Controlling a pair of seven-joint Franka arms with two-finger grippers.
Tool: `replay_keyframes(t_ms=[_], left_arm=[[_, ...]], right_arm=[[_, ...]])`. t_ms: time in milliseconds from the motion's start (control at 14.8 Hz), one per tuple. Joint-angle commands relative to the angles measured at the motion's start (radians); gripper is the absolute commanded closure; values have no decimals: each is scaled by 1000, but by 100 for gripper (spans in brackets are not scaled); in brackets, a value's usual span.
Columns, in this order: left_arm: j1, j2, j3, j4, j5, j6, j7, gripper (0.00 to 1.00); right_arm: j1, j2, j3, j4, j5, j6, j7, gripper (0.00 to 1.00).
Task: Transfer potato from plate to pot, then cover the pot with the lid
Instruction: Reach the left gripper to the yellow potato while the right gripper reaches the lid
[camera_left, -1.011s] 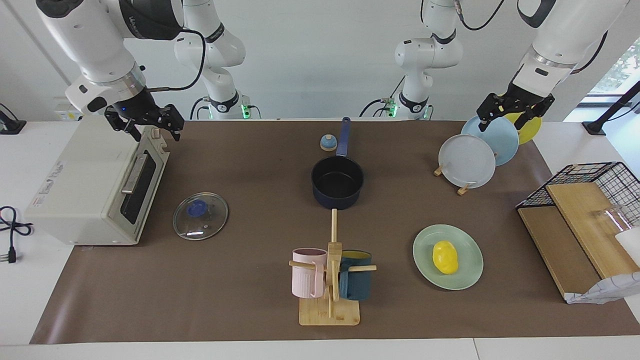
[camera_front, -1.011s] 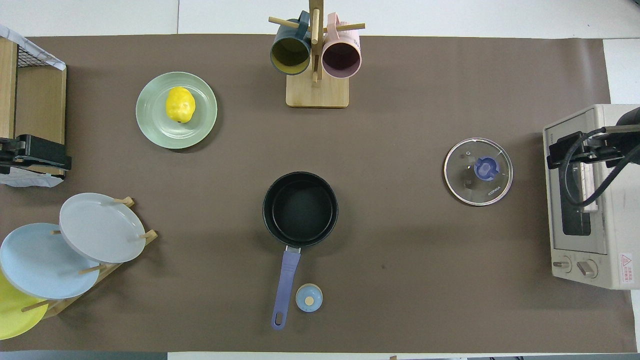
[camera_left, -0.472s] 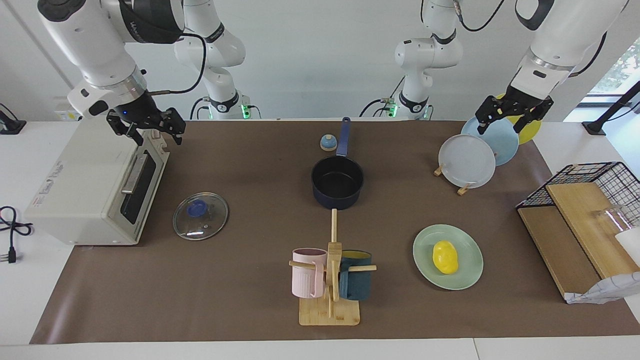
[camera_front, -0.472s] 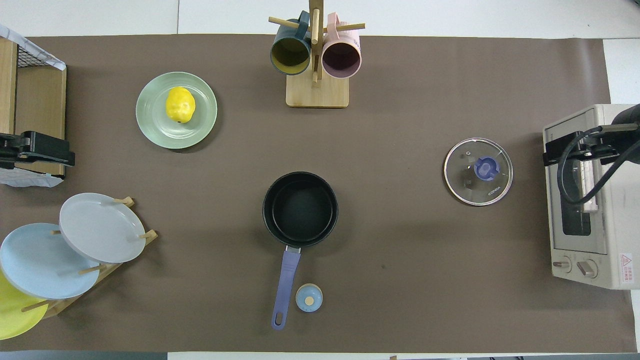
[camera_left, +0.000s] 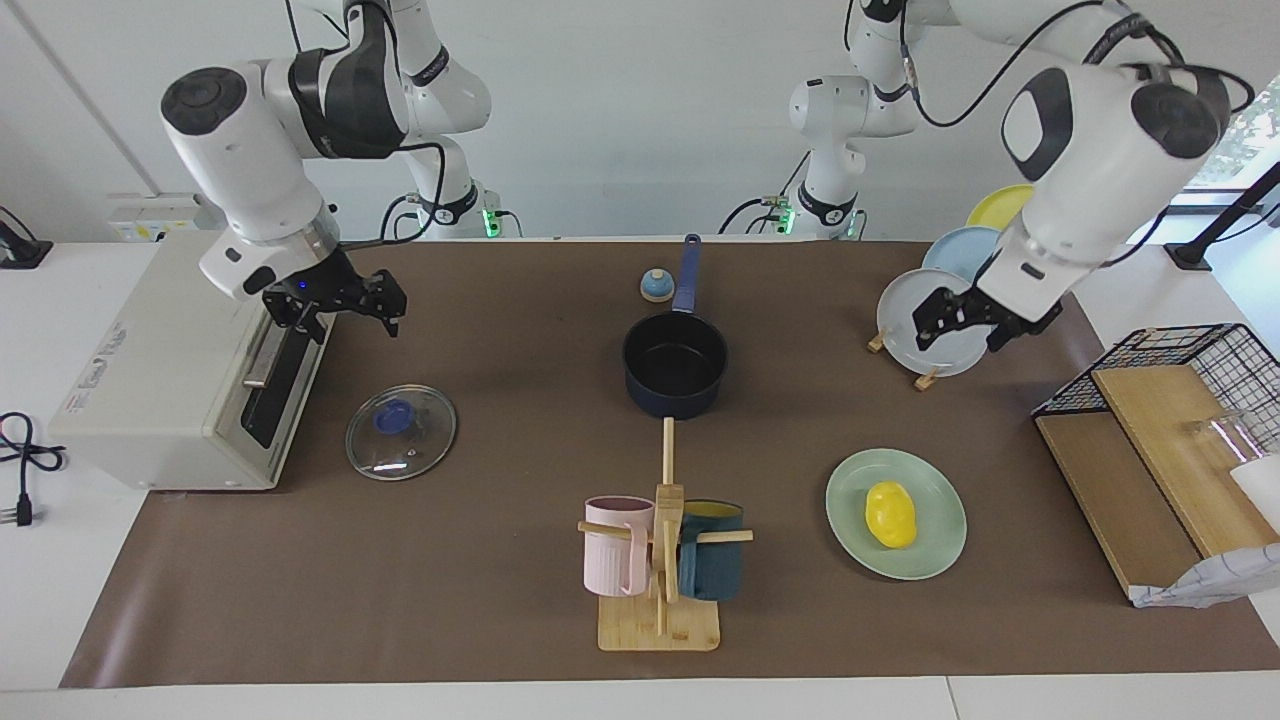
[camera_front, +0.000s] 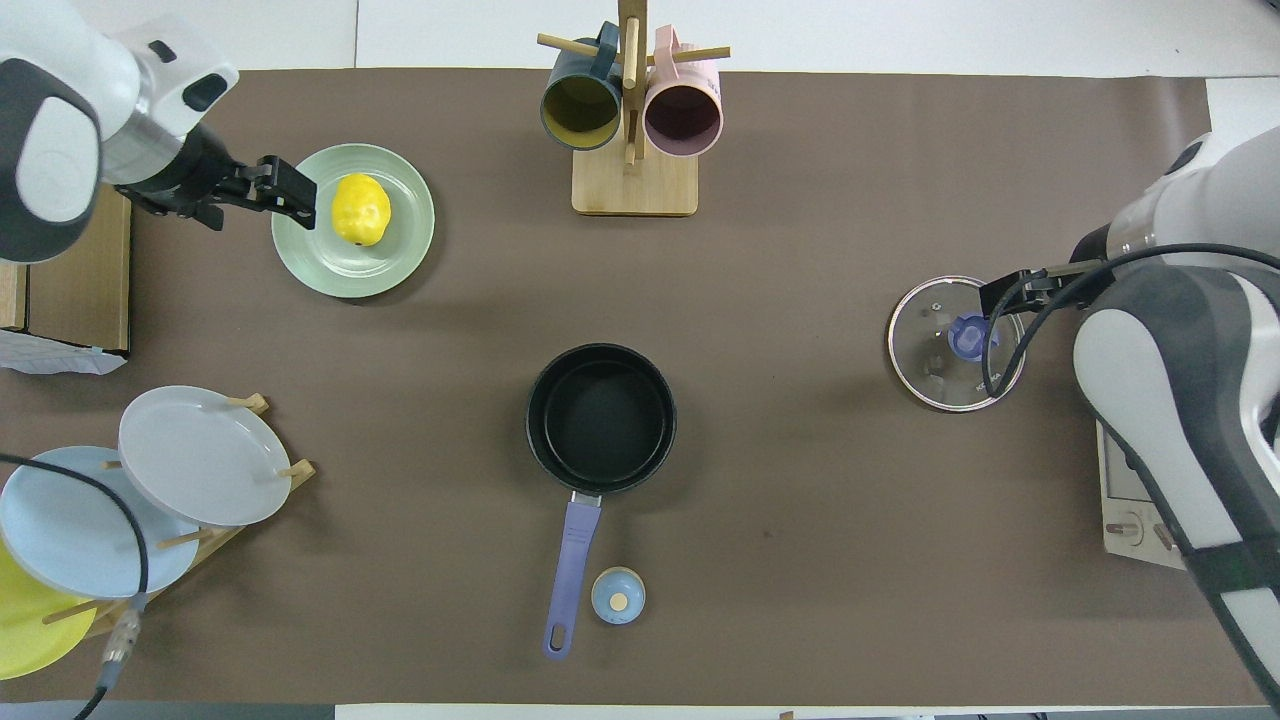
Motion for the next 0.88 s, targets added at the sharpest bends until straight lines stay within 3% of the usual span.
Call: replay_keyframes(t_ms=[0,270,472,809], left_arm=[[-12,183,16,111,-9,100,-8,0],[-15,246,17,109,-6,213,-8,0],[-26,237,19,31,0,288,-9,0],[-26,202,20,-57,6,333,-34,0]], right_arm=[[-7,51,2,-66,13,155,-90,0],[16,100,2,-132,13,274,-107,0],[-1,143,0,-146,16,310,-144,0],[-3,139,0,-194,16,346,-181,0]])
